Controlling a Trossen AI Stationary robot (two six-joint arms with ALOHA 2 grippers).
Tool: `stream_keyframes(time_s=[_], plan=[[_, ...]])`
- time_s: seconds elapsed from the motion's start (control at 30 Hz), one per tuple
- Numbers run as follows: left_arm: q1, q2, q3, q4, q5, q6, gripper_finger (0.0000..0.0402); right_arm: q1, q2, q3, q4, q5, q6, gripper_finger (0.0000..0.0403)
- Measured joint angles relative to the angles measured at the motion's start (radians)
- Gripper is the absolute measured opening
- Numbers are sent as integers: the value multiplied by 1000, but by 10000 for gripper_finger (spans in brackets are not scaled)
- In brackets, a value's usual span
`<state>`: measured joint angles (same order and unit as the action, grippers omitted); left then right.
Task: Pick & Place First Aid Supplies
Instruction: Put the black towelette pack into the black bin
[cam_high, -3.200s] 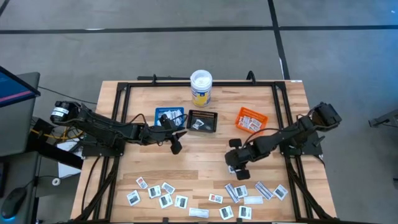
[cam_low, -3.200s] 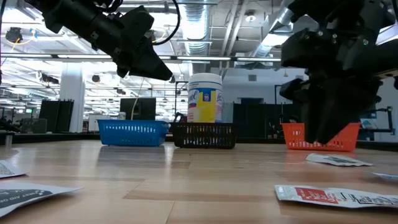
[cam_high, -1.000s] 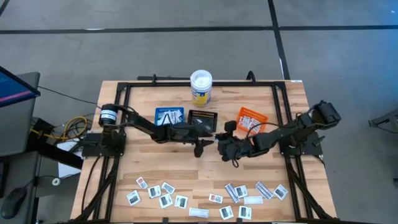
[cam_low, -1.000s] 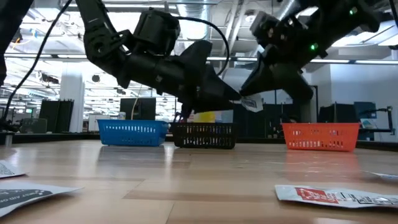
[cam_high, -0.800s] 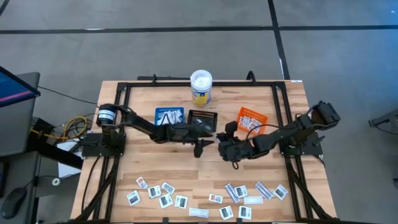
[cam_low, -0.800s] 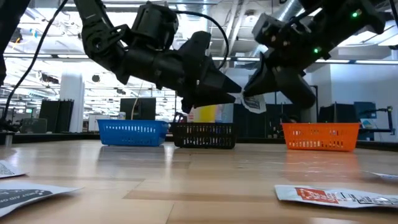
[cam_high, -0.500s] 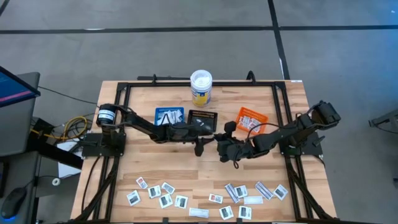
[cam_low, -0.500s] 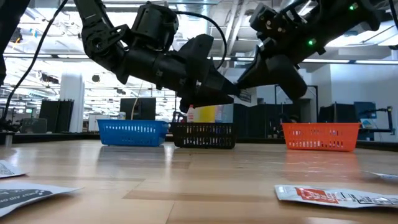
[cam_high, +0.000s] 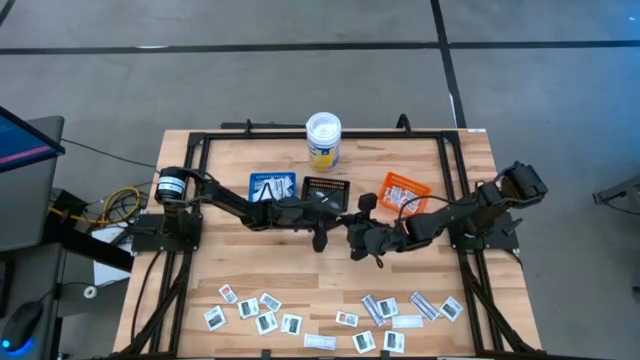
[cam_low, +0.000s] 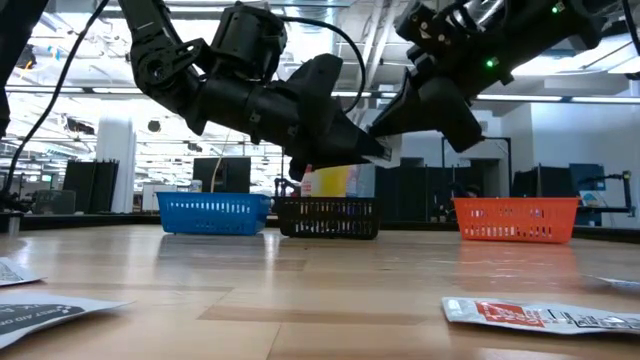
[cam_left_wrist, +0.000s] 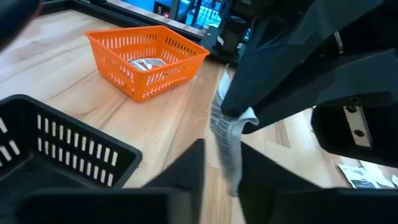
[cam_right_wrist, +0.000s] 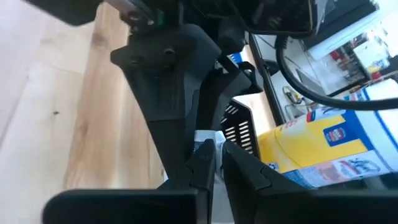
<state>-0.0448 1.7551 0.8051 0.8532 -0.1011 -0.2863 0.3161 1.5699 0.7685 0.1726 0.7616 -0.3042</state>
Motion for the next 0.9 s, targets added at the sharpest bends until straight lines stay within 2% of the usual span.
stream_keyframes(time_s=[0.07, 0.13, 0.27, 0.43, 0.57, 0.67, 0.73, 0.83, 0.9], plan=[[0, 0, 0, -1, -1, 1, 32, 0, 0, 0, -2, 1, -33, 32], [0, 0, 0, -4, -1, 1, 11, 3, 0, 3, -6, 3, -26, 44], [1, 0, 0, -10, -4, 56, 11, 13, -1, 39, -48, 12, 14, 72], [-9, -1, 0, -50, -4, 197, 8, 46, -1, 102, -232, 69, 83, 110], [-38, -1, -1, -51, -4, 313, 10, 53, -1, 157, -395, -36, 230, 138], [-67, -1, -1, -50, -15, 437, 7, 44, -2, 165, -402, -118, 272, 157], [-88, -1, -1, -50, -61, 488, 8, 38, -2, 165, -399, -166, 277, 167], [-105, -1, -1, -43, -124, 500, 11, 24, -2, 164, -398, -213, 277, 179], [-106, -1, -1, -42, -132, 500, 10, 15, -2, 164, -398, -218, 278, 183]])
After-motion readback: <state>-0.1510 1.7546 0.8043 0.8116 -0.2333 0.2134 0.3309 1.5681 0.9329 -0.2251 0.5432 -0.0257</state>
